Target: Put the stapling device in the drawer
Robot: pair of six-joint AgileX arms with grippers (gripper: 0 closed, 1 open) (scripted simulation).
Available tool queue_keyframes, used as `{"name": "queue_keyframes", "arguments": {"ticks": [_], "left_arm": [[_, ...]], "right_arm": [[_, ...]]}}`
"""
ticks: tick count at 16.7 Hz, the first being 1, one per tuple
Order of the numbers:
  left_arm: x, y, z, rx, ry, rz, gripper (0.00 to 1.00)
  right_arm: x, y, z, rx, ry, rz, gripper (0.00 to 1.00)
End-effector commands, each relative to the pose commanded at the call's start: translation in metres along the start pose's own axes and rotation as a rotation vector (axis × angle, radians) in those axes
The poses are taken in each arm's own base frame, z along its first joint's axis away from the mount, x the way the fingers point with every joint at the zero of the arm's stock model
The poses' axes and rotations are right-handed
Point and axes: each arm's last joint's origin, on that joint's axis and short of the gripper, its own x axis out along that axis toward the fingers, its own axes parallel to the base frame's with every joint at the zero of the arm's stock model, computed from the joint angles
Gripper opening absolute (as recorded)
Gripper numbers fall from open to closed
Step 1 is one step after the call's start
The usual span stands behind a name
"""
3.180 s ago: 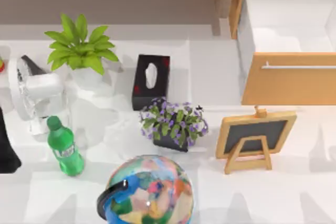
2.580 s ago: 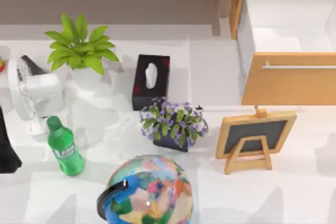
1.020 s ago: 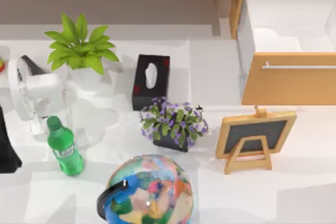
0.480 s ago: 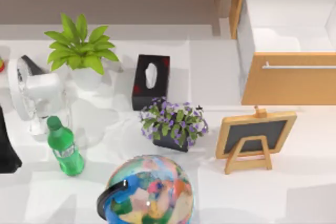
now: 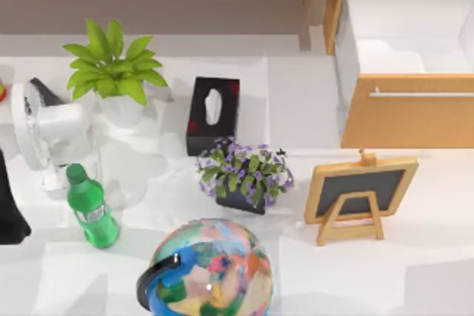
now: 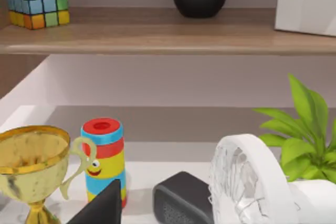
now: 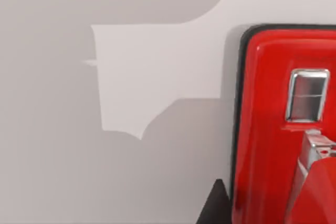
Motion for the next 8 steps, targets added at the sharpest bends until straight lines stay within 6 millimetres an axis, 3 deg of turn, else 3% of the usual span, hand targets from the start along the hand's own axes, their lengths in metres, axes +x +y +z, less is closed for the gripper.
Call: {"name": "queue_keyframes", "arguments": {"ticks": [3,8], "left_arm": [[0.0,0.0,0.0,0.0,0.0,0.0,1.0],[0.0,0.0,0.0,0.0,0.0,0.0,1.0]], "right_arm": [[0.0,0.0,0.0,0.0,0.0,0.0,0.02],[0.0,0.0,0.0,0.0,0.0,0.0,0.0]]}}
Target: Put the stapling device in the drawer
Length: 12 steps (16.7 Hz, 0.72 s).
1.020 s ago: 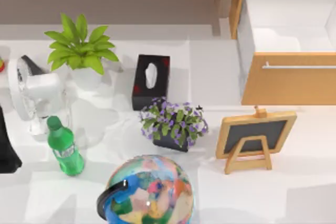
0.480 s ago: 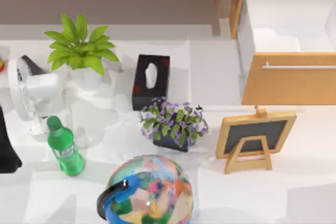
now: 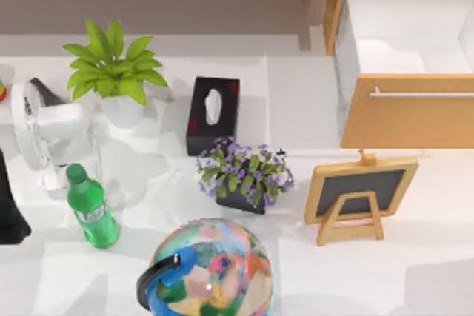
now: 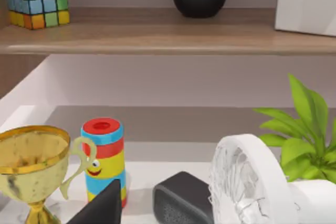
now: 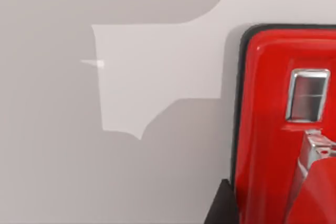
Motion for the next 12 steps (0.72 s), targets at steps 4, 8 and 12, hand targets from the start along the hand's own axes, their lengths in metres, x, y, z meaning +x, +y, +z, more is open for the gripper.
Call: {"name": "queue_keyframes", "arguments": {"ticks": [4,8,12], "left_arm": [[0.0,0.0,0.0,0.0,0.0,0.0,1.0],[0.0,0.0,0.0,0.0,0.0,0.0,1.0],[0.0,0.0,0.0,0.0,0.0,0.0,1.0]], "right_arm": [[0.0,0.0,0.0,0.001,-0.002,-0.001,0.0],[-0.013,-0.001,0.001,0.0,-0.005,-0.002,0.0],[-0.029,0.0,0.0,0.001,0.002,0.0,0.0]]}}
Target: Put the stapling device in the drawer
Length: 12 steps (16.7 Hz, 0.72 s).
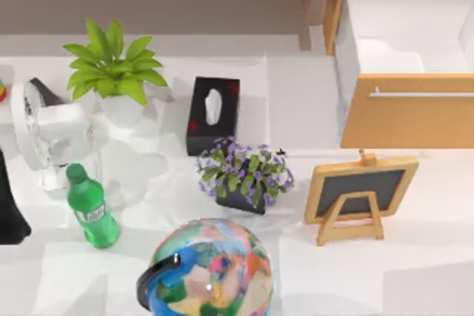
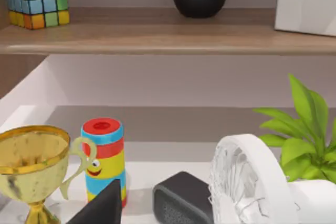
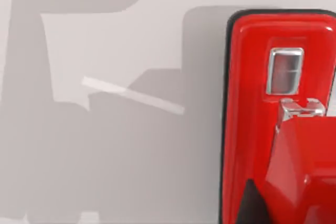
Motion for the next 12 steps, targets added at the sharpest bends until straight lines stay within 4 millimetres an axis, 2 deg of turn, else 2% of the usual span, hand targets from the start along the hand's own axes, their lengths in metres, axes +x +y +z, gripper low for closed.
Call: {"name": "queue_keyframes", "arguments": {"ticks": [6,9,12], "left_arm": [[0.0,0.0,0.0,0.0,0.0,0.0,1.0],[0.0,0.0,0.0,0.0,0.0,0.0,1.0],[0.0,0.0,0.0,0.0,0.0,0.0,1.0]], "right_arm": [[-0.002,0.0,0.001,0.001,-0.008,-0.003,0.0],[-0.022,-0.004,0.013,0.008,-0.086,-0.031,0.0],[-0.048,-0.011,0.035,0.018,-0.154,-0.056,0.0]]}}
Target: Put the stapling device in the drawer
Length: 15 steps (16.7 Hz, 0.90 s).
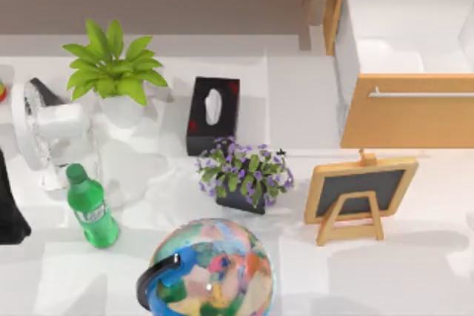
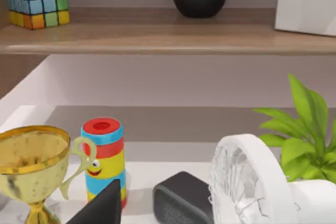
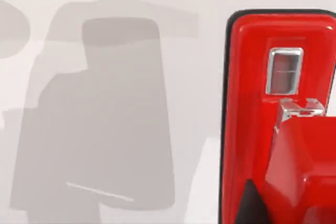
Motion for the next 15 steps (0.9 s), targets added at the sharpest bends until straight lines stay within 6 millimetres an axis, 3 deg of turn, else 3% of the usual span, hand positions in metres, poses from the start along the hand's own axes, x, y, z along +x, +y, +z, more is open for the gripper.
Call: {"name": "queue_keyframes", "arguments": {"ticks": [9,15], "left_arm": [[0.0,0.0,0.0,0.0,0.0,0.0,1.0],[0.0,0.0,0.0,0.0,0.0,0.0,1.0]], "right_arm": [[-0.079,-0.015,0.094,0.022,-0.196,-0.051,0.0],[-0.104,-0.009,0.159,0.034,-0.249,-0.037,0.0]]}}
